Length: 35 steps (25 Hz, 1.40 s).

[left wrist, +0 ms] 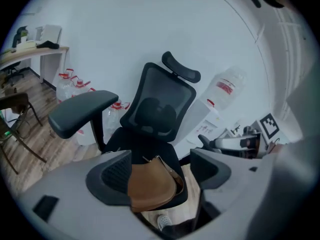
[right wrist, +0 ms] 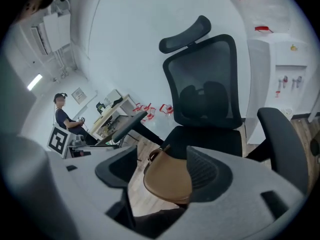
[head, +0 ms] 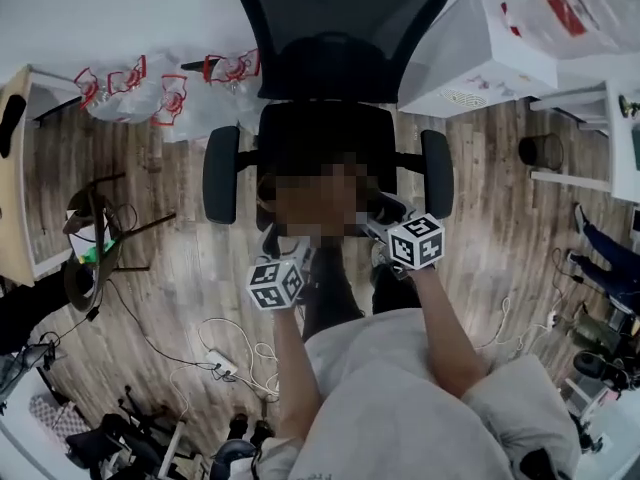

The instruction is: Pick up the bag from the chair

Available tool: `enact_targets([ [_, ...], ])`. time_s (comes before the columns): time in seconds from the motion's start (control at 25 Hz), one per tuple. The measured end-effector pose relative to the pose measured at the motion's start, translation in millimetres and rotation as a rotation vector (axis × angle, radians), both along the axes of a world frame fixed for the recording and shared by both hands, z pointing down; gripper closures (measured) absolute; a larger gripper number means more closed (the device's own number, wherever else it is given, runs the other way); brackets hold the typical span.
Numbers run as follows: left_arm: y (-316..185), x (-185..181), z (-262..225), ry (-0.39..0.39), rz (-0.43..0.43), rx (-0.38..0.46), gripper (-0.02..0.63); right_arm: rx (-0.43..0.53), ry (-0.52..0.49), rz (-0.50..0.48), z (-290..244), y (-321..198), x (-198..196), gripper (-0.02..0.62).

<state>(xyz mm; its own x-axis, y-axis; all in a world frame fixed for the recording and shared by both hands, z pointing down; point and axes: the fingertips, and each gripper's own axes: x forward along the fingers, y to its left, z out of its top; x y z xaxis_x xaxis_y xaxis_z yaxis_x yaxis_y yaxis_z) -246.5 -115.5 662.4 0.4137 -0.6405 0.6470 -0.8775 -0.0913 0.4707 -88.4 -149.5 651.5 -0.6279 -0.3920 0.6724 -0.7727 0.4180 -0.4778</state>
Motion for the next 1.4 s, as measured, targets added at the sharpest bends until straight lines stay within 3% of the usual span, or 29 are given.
enact_targets([
  [0.36,-7.4,18.8,45.3,0.024,0.113,-0.068,0.253,-0.041,0.027,0.063,32.4,1.0,7.5,0.230],
  [0.64,-13.1,19.0,86.9,0.017,0.096,-0.104,0.253,-0.125,0.008,0.018,96.9,13.1,-1.5,0.227],
  [0.96,-10.4,-3.8,150.2,-0.003,0.028,-0.178,0.253,-0.198,0.023,0.069,160.5,16.0,17.7,0.239],
  [1.4,-10.5,-19.4,223.5,-0.028,0.052,-0.261,0.253,-0.275,0.085,0.057,236.3,22.8,19.2,0.245],
])
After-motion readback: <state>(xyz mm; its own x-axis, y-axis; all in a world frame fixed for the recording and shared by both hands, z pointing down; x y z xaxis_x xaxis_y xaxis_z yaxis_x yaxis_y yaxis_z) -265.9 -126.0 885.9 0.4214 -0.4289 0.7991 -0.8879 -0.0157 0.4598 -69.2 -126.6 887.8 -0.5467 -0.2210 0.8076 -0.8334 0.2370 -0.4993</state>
